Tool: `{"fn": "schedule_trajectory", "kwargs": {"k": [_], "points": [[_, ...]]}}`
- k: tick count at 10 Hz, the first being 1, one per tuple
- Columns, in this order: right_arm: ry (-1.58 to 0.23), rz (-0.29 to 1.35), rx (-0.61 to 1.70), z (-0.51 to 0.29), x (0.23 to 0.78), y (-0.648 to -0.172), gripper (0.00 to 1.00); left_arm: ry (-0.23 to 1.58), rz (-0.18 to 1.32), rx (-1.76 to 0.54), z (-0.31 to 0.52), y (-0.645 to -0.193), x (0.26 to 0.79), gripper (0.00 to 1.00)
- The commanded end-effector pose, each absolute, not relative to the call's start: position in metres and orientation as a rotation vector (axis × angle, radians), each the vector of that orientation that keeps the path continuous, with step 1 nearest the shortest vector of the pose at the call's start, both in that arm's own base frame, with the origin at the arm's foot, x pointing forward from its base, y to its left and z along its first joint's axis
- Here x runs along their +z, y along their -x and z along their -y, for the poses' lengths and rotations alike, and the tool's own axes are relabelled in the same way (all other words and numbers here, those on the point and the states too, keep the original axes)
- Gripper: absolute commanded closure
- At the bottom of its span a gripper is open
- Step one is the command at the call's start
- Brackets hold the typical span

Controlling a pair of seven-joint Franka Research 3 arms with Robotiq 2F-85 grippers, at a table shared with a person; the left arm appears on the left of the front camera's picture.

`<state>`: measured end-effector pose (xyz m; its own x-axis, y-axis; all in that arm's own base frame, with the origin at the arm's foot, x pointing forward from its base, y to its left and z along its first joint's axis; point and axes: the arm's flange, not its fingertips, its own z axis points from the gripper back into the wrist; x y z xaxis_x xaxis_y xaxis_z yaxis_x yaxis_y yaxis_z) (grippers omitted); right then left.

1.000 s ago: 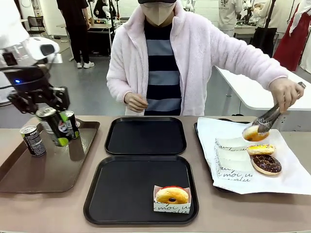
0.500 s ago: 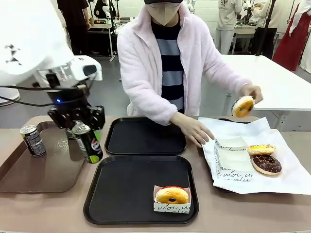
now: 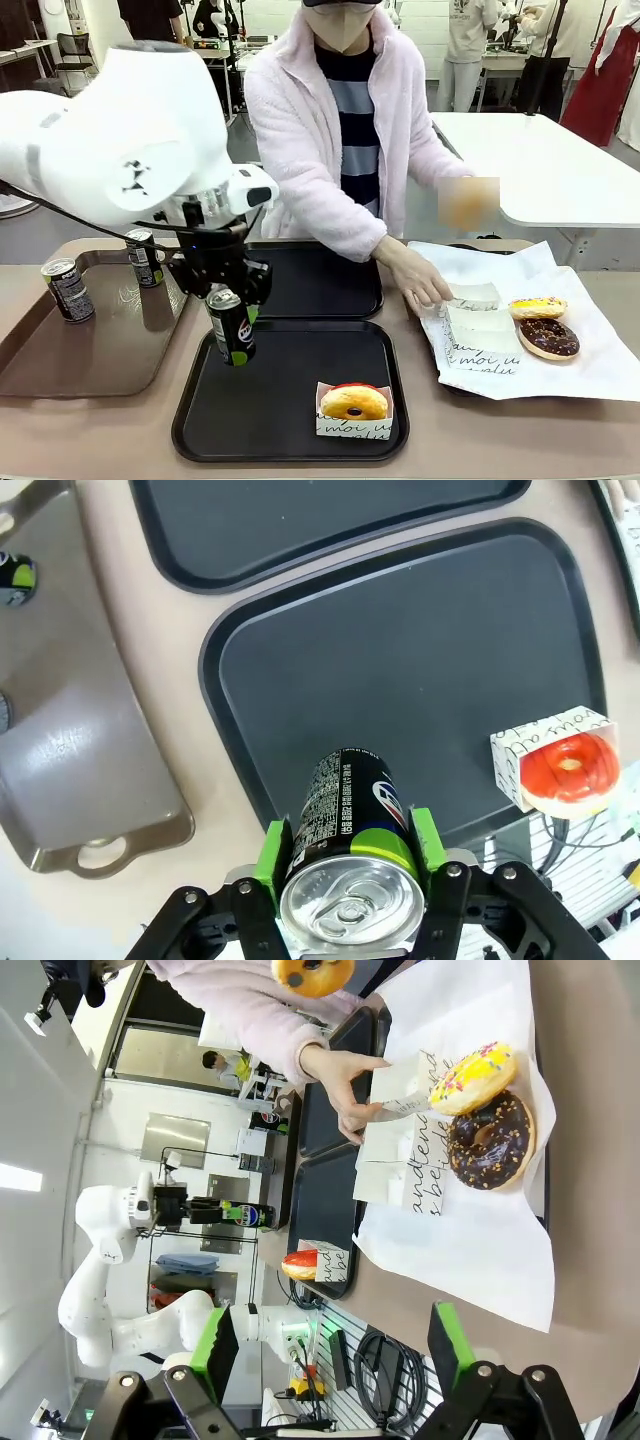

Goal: Set up donuts and drinks on trays.
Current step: Pick up one Pepsi coke and place it on the Flat Tray.

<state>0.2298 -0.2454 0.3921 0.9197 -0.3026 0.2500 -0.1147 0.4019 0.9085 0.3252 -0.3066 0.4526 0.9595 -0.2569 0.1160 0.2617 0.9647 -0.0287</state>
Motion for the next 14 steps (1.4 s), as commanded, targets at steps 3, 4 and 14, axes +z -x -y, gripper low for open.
{"fn": "schedule_trajectory", "kwargs": {"k": [3,4,14], "points": [[-1.170,0.414,-0.110,0.248,0.391,-0.228,0.00,-0.015,0.118,-0.264,0.315,-0.346,0.416,0.42],[-1.170,0.414,-0.110,0.248,0.391,-0.228,0.00,-0.019,0.109,-0.260,0.314,-0.350,0.407,0.42],[-1.170,0.414,-0.110,0.248,0.391,-0.228,0.00,-0.002,0.104,-0.263,0.300,-0.347,0.414,0.01]]}}
